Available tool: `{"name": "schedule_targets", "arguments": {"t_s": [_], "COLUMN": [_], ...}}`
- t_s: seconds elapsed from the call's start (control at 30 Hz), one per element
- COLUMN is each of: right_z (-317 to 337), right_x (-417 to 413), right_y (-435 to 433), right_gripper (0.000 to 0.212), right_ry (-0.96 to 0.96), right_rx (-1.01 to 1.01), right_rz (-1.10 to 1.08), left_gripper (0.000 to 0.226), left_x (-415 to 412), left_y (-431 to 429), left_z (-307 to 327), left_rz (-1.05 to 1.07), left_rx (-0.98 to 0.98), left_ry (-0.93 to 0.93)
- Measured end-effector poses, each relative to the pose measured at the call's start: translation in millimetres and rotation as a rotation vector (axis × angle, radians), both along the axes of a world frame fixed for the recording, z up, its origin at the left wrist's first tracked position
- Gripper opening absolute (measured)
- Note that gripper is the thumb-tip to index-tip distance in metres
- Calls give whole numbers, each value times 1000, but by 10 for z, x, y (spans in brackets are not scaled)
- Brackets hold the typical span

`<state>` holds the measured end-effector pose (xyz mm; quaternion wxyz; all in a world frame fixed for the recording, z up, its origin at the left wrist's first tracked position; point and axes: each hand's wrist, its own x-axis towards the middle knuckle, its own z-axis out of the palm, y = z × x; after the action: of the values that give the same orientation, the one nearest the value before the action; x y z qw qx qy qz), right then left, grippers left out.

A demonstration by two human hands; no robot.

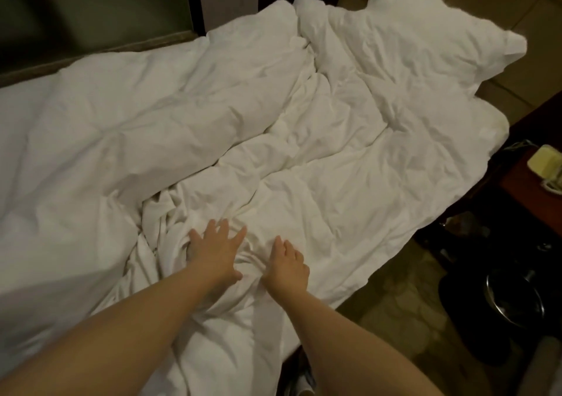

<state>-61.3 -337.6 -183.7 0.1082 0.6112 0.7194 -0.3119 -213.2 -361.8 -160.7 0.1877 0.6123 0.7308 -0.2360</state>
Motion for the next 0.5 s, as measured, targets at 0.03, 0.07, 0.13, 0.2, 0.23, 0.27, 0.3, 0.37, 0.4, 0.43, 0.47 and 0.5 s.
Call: {"name": "schedule_targets", "arguments": {"t_s": [0.03,0.07,0.13,0.2,0.23,0.27,0.3,0.37,0.4,0.43,0.47,0.5], "right_z": [-42,-53,-101,-144,-183,-213,-285,-396,-444,-489,-511,-520], "right_x": [-24,-41,-101,-213,-259,-292,-319,-361,-406,-460,-516,-562], "right_y": [-17,-14,-52,-199,-312,-448,-618,-1023,-1244,-1440,-1588,-1693], "right_gripper": [81,81,77,71,68,67,67,68,67,66,66,67], "right_ry": [-13,-28,-51,-50,-41,-16,11,19,3,1,18,60], "right_rx": [24,51,77,24,-19,-70,-132,-249,-279,-300,-312,-315], "right_rz": [20,39,44,-1,-43,-120,-218,-368,-371,-374,-392,-438], "left_gripper": [96,92,79,67,61,55,49,41,39,38,38,38], "left_x": [-27,-53,-158,-301,-374,-457,-549,-738,-826,-902,-956,-994], "left_y": [-51,-82,-197,-362,-445,-536,-632,-775,-827,-865,-898,-932], "left_z": [-42,-71,-157,-239,-252,-254,-236,-161,-101,-44,14,65], "left_rz": [-13,-28,-42,20,61,74,61,-14,-45,-71,-94,-111], "left_rx": [7,24,65,129,154,181,212,278,296,296,293,288], "left_ry": [24,47,87,50,1,-53,-94,-124,-109,-77,-45,-26]}}
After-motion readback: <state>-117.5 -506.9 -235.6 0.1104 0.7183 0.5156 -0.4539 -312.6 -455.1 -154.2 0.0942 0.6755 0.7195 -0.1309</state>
